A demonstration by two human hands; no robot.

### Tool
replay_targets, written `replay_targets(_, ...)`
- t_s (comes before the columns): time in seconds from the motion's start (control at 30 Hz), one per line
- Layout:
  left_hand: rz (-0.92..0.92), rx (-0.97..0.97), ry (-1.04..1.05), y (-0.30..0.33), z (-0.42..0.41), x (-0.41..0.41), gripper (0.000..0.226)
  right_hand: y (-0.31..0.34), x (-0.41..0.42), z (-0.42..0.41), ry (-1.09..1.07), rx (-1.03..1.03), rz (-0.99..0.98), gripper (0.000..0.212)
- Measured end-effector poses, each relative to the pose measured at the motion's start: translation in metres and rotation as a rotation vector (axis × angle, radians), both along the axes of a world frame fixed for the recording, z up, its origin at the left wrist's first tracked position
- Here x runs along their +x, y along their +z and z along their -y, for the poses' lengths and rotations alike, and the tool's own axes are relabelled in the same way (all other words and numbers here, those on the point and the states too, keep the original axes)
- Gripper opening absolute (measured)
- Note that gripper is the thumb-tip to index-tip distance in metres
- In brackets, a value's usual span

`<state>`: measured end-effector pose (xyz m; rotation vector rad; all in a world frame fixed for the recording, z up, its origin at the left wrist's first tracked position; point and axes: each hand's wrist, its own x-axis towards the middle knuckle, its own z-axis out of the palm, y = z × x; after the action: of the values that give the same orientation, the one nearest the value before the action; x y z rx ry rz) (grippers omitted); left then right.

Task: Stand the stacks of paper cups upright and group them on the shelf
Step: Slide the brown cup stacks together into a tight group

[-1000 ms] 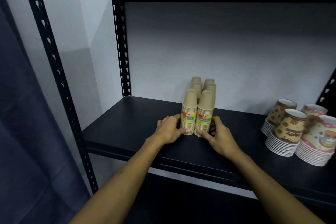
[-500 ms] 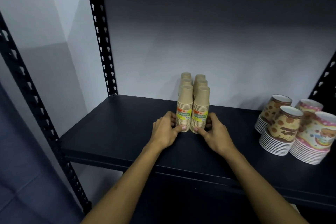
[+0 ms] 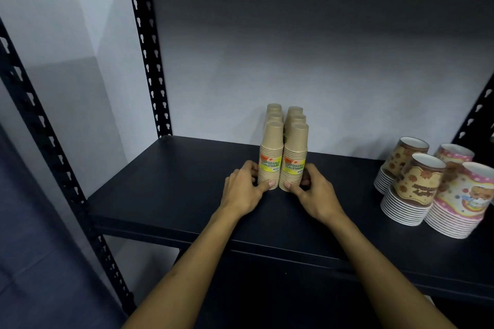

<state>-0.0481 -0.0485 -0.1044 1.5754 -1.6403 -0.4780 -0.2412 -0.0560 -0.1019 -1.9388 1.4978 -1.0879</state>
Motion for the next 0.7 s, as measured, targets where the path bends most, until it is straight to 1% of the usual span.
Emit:
replay_targets(0.13, -0.005, -0.001, -0.008, -0.001, 0.001, 0.001, 0.053, 0.001, 0.0, -0.002, 0.006, 0.008, 0.008, 0.053)
replay_targets(0.17, -0.016, 0.004, -0.018, -0.002, 0.001, 0.002, 0.056, 0.001, 0.001, -0.003, 0.011, 0.016, 0.014, 0.056)
replay_targets(0.23, -0.081, 0.019, -0.037, 0.0, -0.001, 0.003, 0.071, 0.003, 0.001, -0.005, 0.012, 0.041, 0.055, 0.063)
replay_targets(0.27, -0.147, 0.028, -0.046, 0.003, -0.002, 0.005, 0.081, 0.005, 0.0, -0.007, 0.007, 0.06, 0.113, 0.065)
replay_targets(0.33, -0.333, 0.048, -0.059, 0.012, -0.008, 0.007, 0.093, 0.011, -0.006, -0.008, -0.023, 0.101, 0.316, 0.067)
replay_targets(0.4, -0.515, 0.094, -0.081, 0.023, -0.008, 0.009, 0.095, 0.017, -0.012, -0.003, -0.085, 0.124, 0.495, 0.066)
replay_targets(0.47, -0.653, 0.155, -0.115, 0.036, -0.001, 0.009, 0.094, 0.026, -0.012, 0.007, -0.12, 0.155, 0.632, 0.067)
replay_targets(0.53, -0.703, 0.166, -0.143, 0.049, 0.011, 0.005, 0.091, 0.036, -0.005, 0.021, -0.122, 0.188, 0.732, 0.069)
replay_targets(0.63, -0.76, 0.196, -0.165, 0.063, 0.028, -0.007, 0.084, 0.05, 0.008, 0.038, -0.086, 0.215, 0.819, 0.07)
replay_targets(0.67, -0.791, 0.216, -0.168, 0.063, 0.034, -0.01, 0.088, 0.051, 0.012, 0.044, -0.064, 0.23, 0.829, 0.074)
replay_targets(0.7, -0.838, 0.231, -0.173, 0.06, 0.043, -0.01, 0.099, 0.05, 0.015, 0.05, -0.042, 0.251, 0.834, 0.082)
